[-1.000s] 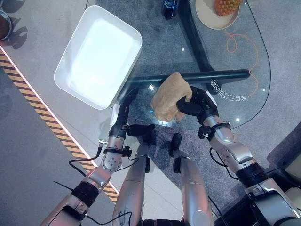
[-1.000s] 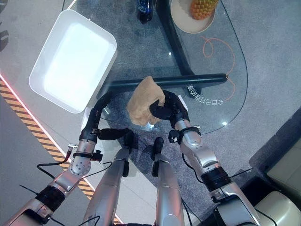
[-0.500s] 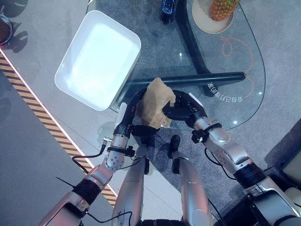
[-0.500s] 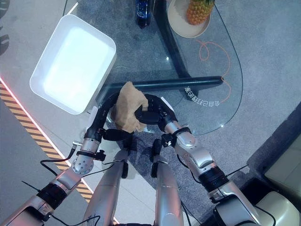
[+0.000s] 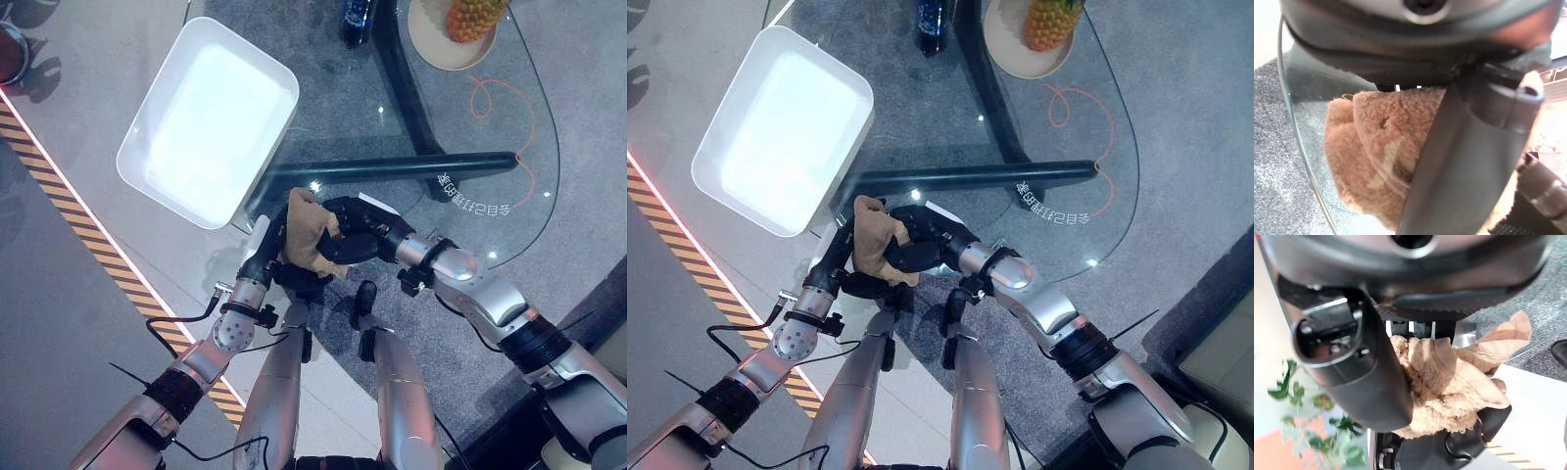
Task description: Wipe the table with a cloth and put it in the basket.
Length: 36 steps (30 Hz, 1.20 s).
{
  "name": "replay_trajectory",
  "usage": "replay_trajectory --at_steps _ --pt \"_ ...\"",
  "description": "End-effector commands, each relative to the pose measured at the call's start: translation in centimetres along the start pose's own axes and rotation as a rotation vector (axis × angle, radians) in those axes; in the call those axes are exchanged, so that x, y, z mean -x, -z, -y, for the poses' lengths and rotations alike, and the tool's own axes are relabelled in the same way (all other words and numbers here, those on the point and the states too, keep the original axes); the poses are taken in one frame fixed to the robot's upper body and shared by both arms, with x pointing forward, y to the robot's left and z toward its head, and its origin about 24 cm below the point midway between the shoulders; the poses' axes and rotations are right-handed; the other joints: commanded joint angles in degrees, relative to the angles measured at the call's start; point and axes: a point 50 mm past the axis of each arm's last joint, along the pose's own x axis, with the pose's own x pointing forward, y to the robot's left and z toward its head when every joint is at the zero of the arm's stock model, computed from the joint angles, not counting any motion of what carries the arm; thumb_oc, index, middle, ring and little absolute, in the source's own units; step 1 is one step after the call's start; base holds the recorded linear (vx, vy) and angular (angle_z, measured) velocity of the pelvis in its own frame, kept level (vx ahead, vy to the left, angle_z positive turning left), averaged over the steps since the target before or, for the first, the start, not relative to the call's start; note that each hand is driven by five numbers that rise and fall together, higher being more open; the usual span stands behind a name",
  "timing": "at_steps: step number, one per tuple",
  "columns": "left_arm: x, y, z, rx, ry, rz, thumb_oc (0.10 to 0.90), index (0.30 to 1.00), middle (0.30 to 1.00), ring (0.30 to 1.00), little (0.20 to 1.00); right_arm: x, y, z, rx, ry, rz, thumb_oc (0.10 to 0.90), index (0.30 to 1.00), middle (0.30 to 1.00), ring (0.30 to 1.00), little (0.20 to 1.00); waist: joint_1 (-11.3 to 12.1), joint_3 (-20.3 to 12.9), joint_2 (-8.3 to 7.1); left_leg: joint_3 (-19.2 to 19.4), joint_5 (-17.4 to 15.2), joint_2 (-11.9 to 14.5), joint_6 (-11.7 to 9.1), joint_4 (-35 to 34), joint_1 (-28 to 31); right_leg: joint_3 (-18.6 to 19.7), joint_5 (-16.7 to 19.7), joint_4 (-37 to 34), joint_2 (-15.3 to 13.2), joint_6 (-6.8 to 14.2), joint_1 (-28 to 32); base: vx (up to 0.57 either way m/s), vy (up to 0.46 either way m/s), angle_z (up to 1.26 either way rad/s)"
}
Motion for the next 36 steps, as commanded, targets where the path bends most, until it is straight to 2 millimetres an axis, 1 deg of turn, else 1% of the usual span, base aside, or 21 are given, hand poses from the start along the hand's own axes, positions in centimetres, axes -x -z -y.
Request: replay_trajectory --at_steps 1,3,8,9,10,11,25,31,32,33,36 --pt "-1.7 -4.5 1.7 0.098 0.053 0.22 0.8 0.9 0.9 0.9 0.9 -0.3 -8.0 -6.3 0.089 -0.397 0.405 0.1 0.3 0.3 0.3 0.2 0.43 -1.3 0.56 0.78 -7.97 -1.04 1.9 6.06 1.68 2.37 4.75 -4.42 1.71 1.64 0.82 0.0 -0.011 0.03" --pt "-1.9 -4.6 1.7 0.098 0.057 0.218 0.8 0.9 0.9 0.9 0.9 -0.4 -8.5 -6.6 0.103 -0.418 0.415 0.1 0.3 0.3 0.3 0.2 0.47 -1.3 0.43 0.63 -7.77 -1.08 1.87 6.06 1.47 2.38 4.96 -4.47 1.71 1.64 0.62 0.0 0.0 0.0" --pt "-2.0 -4.7 2.2 0.104 0.087 0.229 0.8 0.9 0.9 0.9 0.9 -0.5 -8.8 -6.8 0.106 -0.43 0.423 0.1 0.3 0.3 0.3 0.2 0.52 -1.3 0.46 0.54 -7.71 -1.11 1.8 5.83 1.68 2.31 4.95 -4.75 1.55 1.6 0.82 0.0 0.0 0.0" --pt "-2.0 -4.7 2.4 0.101 0.093 0.231 0.619 0.745 0.745 0.745 0.719 -0.6 -8.9 -6.9 0.107 -0.432 0.427 0.1 0.3 0.3 0.3 0.2 0.51 -1.3 0.46 0.51 -7.7 -1.13 1.77 5.9 1.61 2.31 4.99 -4.77 1.51 1.6 0.8 0.0 0.0 0.0" --pt "-2.0 -4.7 2.4 0.101 0.096 0.231 0.377 0.538 0.538 0.538 0.477 -0.6 -8.9 -6.9 0.107 -0.433 0.428 0.1 0.3 0.3 0.3 0.2 0.51 -1.3 0.48 0.52 -7.67 -1.13 1.76 5.88 1.6 2.34 5.01 -4.79 1.53 1.58 0.8 0.0 0.0 0.0" --pt "-2.0 -4.7 2.5 0.103 0.105 0.232 0.1 0.3 0.3 0.3 0.2 -0.5 -9.0 -7.0 0.107 -0.435 0.431 0.1 0.3 0.3 0.3 0.2 0.49 -1.3 0.51 0.48 -7.65 -1.16 1.77 5.82 1.64 2.38 5.02 -4.81 1.55 1.6 0.8 0.0 0.0 0.0" --pt "-2.1 -4.6 2.9 0.127 0.139 0.225 0.1 0.3 0.3 0.3 0.2 -0.7 -9.2 -7.0 0.133 -0.427 0.442 0.1 0.3 0.3 0.3 0.2 0.09 -1.3 1.05 0.82 -7.8 -1.26 1.88 5.76 1.95 2.88 5.07 -4.76 1.46 1.62 0.57 0.0 0.0 0.0" --pt "-2.2 -4.7 2.9 0.129 0.134 0.224 0.1 0.3 0.3 0.3 0.2 -0.7 -9.3 -6.8 0.172 -0.4 0.433 0.1 0.3 0.3 0.3 0.2 0.05 -1.3 0.96 0.95 -7.55 -1.26 1.86 5.49 2.14 2.75 5.26 -5.03 1.34 1.62 0.77 0.0 0.0 0.0" --pt "-2.2 -4.7 2.8 0.129 0.133 0.224 0.1 0.3 0.3 0.3 0.2 -0.7 -9.3 -6.7 0.18 -0.389 0.433 0.314 0.484 0.484 0.484 0.414 0.05 -1.3 0.93 0.94 -7.55 -1.24 1.87 5.45 2.18 2.72 5.27 -5.04 1.34 1.63 0.8 0.0 0.0 0.0" --pt "-2.2 -4.8 2.7 0.131 0.132 0.224 0.1 0.3 0.3 0.3 0.2 -0.6 -9.2 -6.4 0.197 -0.36 0.427 0.8 0.9 0.9 0.9 0.9 0.07 -1.3 0.88 0.9 -7.54 -1.28 1.89 5.34 2.37 2.65 5.28 -5.11 1.35 1.64 0.99 0.0 0.0 0.0" --pt "-2.2 -4.9 2.5 0.133 0.129 0.223 0.1 0.3 0.3 0.3 0.2 -0.5 -9.1 -6.0 0.22 -0.329 0.416 0.8 0.9 0.9 0.9 0.9 0.04 -1.3 0.87 0.96 -7.56 -1.23 1.92 5.37 2.46 2.61 5.3 -5.03 1.29 1.71 1.05 0.0 0.0 0.0"
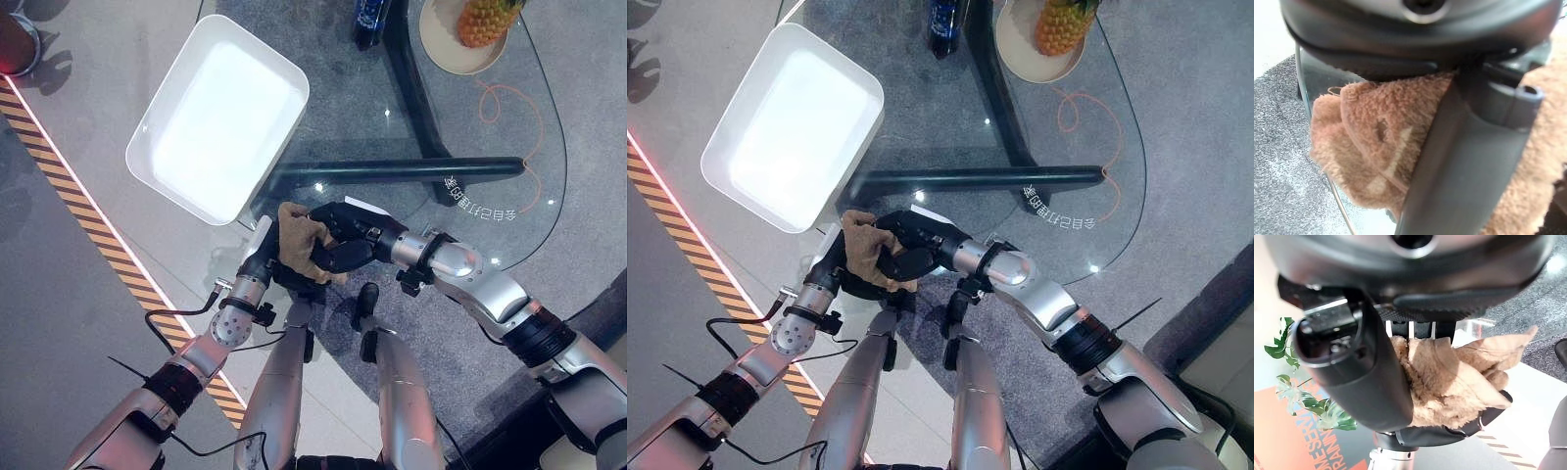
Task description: Wipe the table with a cloth and put it in the basket.
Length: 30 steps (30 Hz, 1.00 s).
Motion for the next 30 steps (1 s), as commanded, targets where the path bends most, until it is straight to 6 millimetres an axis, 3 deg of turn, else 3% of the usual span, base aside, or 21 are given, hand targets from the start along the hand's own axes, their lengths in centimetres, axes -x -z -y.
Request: replay_trajectory --at_steps 1,16,30 --pt "-1.7 -5.6 2.5 0.125 0.077 0.266 0.1 0.3 0.3 0.3 0.2 -0.6 -8.8 -4.2 0.132 -0.222 0.422 0.8 0.9 0.9 0.9 0.9 -0.65 -1.3 0.85 1.33 -7.86 -1.06 1.91 5.43 2.0 2.6 5.36 -5.33 1.37 1.81 0.75 0.0 0.0 0.0" --pt "-1.0 -5.0 1.0 0.108 0.033 0.244 0.1 0.3 0.3 0.3 0.2 1.9 -7.5 -0.4 0.379 0.043 0.304 0.8 0.9 0.9 0.9 0.9 -1.53 -1.3 -0.55 1.84 -8.29 -0.4 2.07 5.0 3.08 2.74 5.34 -5.34 1.95 2.06 1.66 0.0 0.0 0.0" --pt "-0.3 -3.7 -0.2 0.081 -0.011 0.211 0.1 0.3 0.3 0.3 0.2 4.5 -6.6 1.9 0.437 0.245 0.273 0.8 0.9 0.9 0.9 0.9 -2.84 -1.3 -2.15 2.2 -9.04 0.62 2.04 5.05 3.34 3.2 5.19 -4.9 2.65 2.49 1.74 0.0 0.0 0.0"
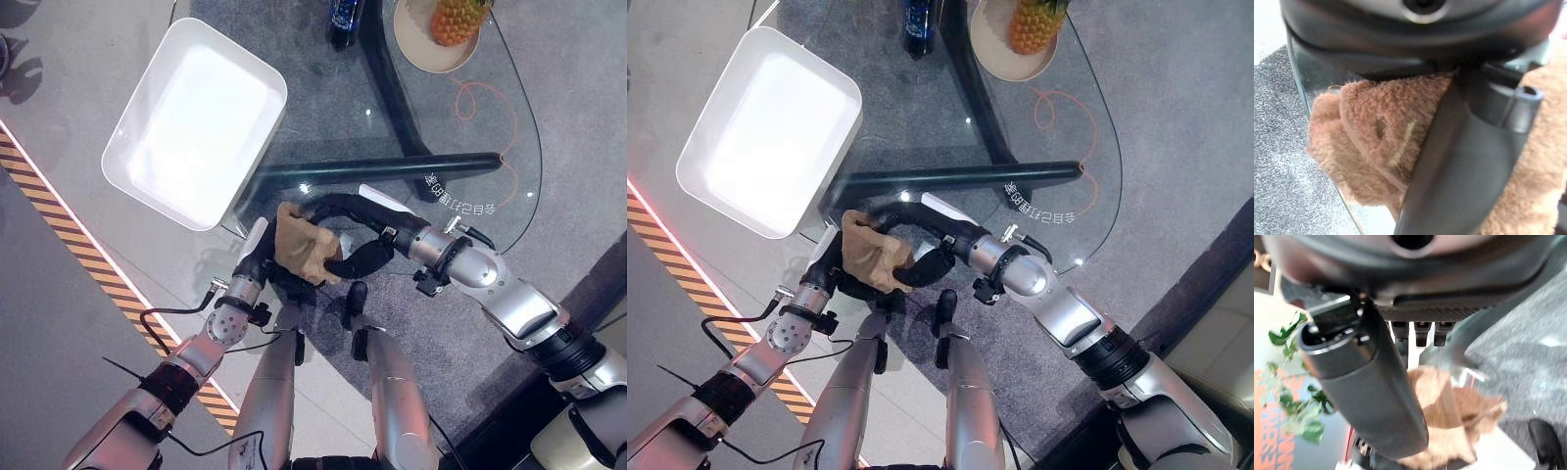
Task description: Wipe the table with a cloth and put it in the basket.
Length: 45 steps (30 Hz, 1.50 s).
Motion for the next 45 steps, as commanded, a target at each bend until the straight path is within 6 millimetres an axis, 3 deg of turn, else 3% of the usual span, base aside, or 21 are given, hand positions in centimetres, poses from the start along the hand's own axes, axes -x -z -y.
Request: replay_trajectory --at_steps 1,11,19,24,26,28,39,45 --pt "-0.1 -4.1 0.5 0.096 -0.008 0.247 0.1 0.3 0.3 0.3 0.2 1.1 -5.1 2.0 0.109 0.098 0.262 0.8 0.9 0.9 0.9 0.9 0.22 -1.29 -0.24 1.89 -9.44 0.4 1.7 5.89 2.82 3.16 5.14 -4.42 2.52 2.49 1.42 0.0 0.0 0.0" --pt "0.1 -3.8 0.3 0.092 -0.029 0.245 0.1 0.3 0.3 0.3 0.2 1.8 -4.8 2.6 0.095 0.161 0.254 0.8 0.9 0.9 0.9 0.9 -0.11 -1.29 -0.49 1.95 -9.82 0.61 1.69 6.15 2.58 3.19 4.88 -4.23 2.59 2.5 1.35 0.0 0.0 0.0" --pt "0.6 -4.8 -2.3 0.182 -0.251 0.331 0.1 0.3 0.3 0.3 0.2 2.3 -3.6 2.2 0.032 0.185 0.222 0.8 0.9 0.9 0.9 0.9 0.14 -1.29 -0.77 1.69 -10.09 0.71 1.65 6.14 2.77 3.13 4.43 -4.02 2.69 2.46 1.59 0.0 -0.002 0.0" --pt "0.5 -8.8 -7.2 0.104 -0.484 0.518 0.1 0.3 0.3 0.3 0.2 2.3 -1.9 1.6 -0.033 0.181 0.136 0.8 0.9 0.9 0.9 0.9 1.05 -1.29 -0.12 0.97 -10.0 0.1 1.25 6.7 2.43 2.22 3.68 -3.66 1.99 2.0 1.81 0.01 -0.007 0.0" --pt "0.6 -9.2 -8.0 0.097 -0.515 0.538 0.1 0.3 0.3 0.3 0.2 2.4 -1.6 1.7 -0.04 0.183 0.116 0.8 0.9 0.9 0.9 0.9 1.11 -1.29 0.06 0.88 -9.92 -0.03 1.17 6.8 2.39 2.13 3.57 -3.55 1.87 1.9 1.82 0.0 0.0 0.0" --pt "1.0 -10.3 -10.3 0.07 -0.589 0.58 0.1 0.3 0.3 0.3 0.2 2.6 -0.4 1.5 -0.068 0.185 0.05 0.8 0.9 0.9 0.9 0.9 1.46 -1.29 0.8 0.9 -10.13 -0.28 0.92 7.28 2.26 1.94 2.79 -3.1 1.53 1.57 1.86 0.02 0.04 0.0" --pt "1.8 -11.5 -13.9 -0.005 -0.764 0.603 0.1 0.3 0.3 0.3 0.2 2.9 1.7 0.2 -0.171 0.127 -0.062 0.8 0.9 0.9 0.9 0.9 1.45 -1.29 2.25 1.3 -9.45 -0.81 0.53 8.0 0.45 2.34 2.15 -2.29 1.35 0.58 0.04 0.0 0.063 0.02" --pt "0.9 -11.4 -15.5 -0.047 -0.861 0.553 0.1 0.3 0.3 0.3 0.2 2.0 2.4 -0.8 -0.205 0.043 -0.102 0.8 0.9 0.9 0.9 0.9 1.13 -1.29 2.46 1.86 -9.68 -0.59 0.4 9.07 -1.08 2.95 1.78 -1.3 1.52 0.36 -1.6 0.01 0.085 0.02"
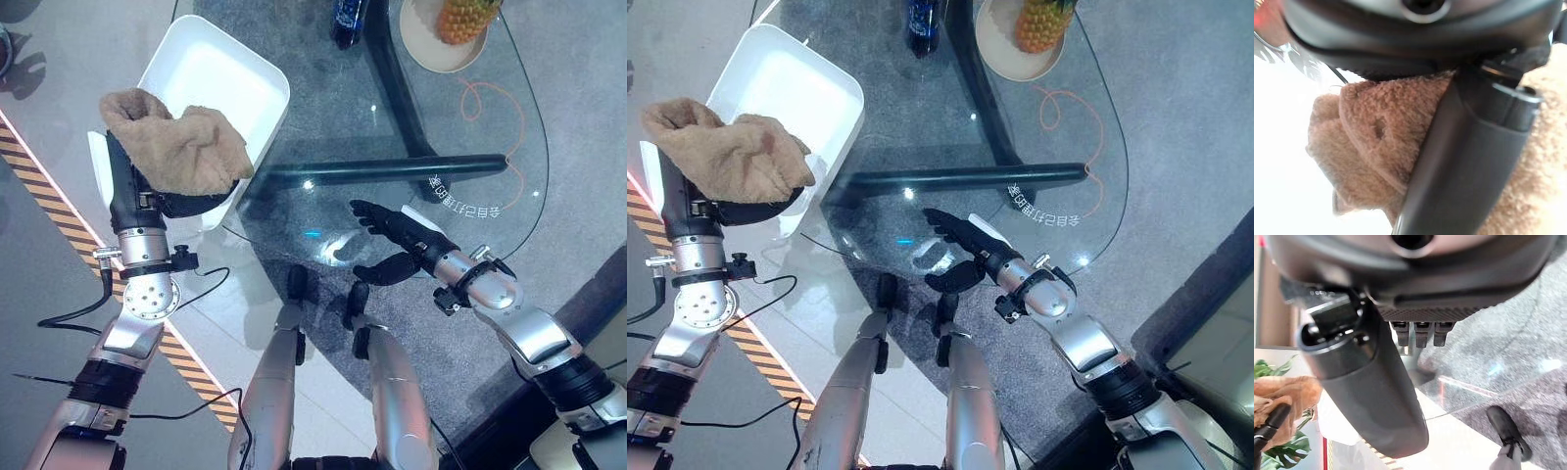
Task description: Wipe the table with a cloth and put it in the basket.
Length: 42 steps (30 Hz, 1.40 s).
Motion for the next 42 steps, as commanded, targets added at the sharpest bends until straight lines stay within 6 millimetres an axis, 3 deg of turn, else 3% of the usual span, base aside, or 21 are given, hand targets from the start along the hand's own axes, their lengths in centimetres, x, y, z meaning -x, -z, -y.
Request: replay_trajectory --at_steps 1,13,20,25,36,37,38,42 --pt "-3.7 -4.4 -1.6 0.073 -0.189 0.235 0.1 0.3 0.3 0.3 0.2 -0.3 -2.5 0.2 -0.011 -0.051 0.123 0.8 0.9 0.9 0.9 0.9 0.02 -1.31 2.62 1.46 -9.17 -0.08 0.67 9.12 -0.47 2.75 4.12 -4.37 2.32 0.85 0.48 0.01 0.063 -0.01" --pt "-8.9 -2.9 -1.8 -0.008 -0.259 0.117 0.1 0.3 0.3 0.3 0.2 -2.4 -3.5 0.1 -0.005 -0.137 0.075 0.8 0.9 0.9 0.9 0.9 -1.94 -1.31 1.7 3.21 -8.82 0.51 0.71 10.61 -5.23 4.18 5.9 -3.88 3.05 1.3 -4.67 0.01 0.089 -0.01" --pt "-10.8 -2.8 -2.1 -0.053 -0.291 0.068 0.1 0.3 0.3 0.3 0.2 -3.3 -3.9 -0.1 -0.004 -0.172 0.068 0.8 0.9 0.9 0.9 0.9 -2.7 -1.31 1.18 3.7 -8.86 0.7 0.7 11.31 -7.5 4.68 6.99 -4.19 3.13 1.69 -6.89 0.0 0.074 -0.01" --pt "-12.0 -2.5 -2.2 -0.181 -0.279 0.014 0.1 0.3 0.3 0.3 0.2 -3.6 -4.2 0.0 0.003 -0.184 0.059 0.8 0.9 0.9 0.9 0.9 -3.19 -1.31 0.57 3.83 -8.66 0.93 0.54 11.45 -8.74 4.79 7.55 -4.56 3.23 1.85 -8.0 -0.02 0.054 -0.02" --pt "-13.9 -0.6 -3.5 -0.278 -0.312 -0.2 0.1 0.3 0.3 0.3 0.2 -4.6 -4.7 -0.1 -0.02 -0.197 0.075 0.8 0.9 0.9 0.9 0.9 -4.89 -1.31 -1.77 3.99 -8.85 1.67 0.22 12.05 -11.18 5.14 8.9 -5.06 3.69 2.66 -10.48 0.0 0.013 0.0" --pt "-13.9 -0.5 -3.5 -0.273 -0.305 -0.213 0.38 0.54 0.54 0.54 0.48 -4.7 -4.7 -0.1 -0.021 -0.196 0.074 0.8 0.9 0.9 0.9 0.9 -4.99 -1.31 -1.84 3.99 -8.93 1.66 0.2 12.09 -11.18 5.18 8.99 -5.09 3.7 2.73 -10.52 0.0 0.0 0.0" --pt "-14.1 -0.5 -3.5 -0.277 -0.294 -0.214 0.8 0.9 0.9 0.9 0.9 -4.7 -4.8 -0.2 -0.025 -0.197 0.077 0.8 0.9 0.9 0.9 0.9 -5.1 -1.31 -1.95 4.03 -9.03 1.64 0.2 12.09 -11.13 5.24 9.09 -5.18 3.74 2.81 -10.53 0.0 0.0 0.0" --pt "-14.3 -0.5 -3.5 -0.299 -0.266 -0.218 0.8 0.9 0.9 0.9 0.9 -4.7 -5.0 -0.2 -0.031 -0.207 0.089 0.8 0.9 0.9 0.9 0.9 -5.32 -1.31 -2.02 4.16 -9.13 1.62 0.21 11.82 -10.67 5.3 9.2 -5.23 3.8 3.0 -10.29 0.0 0.0 0.0"
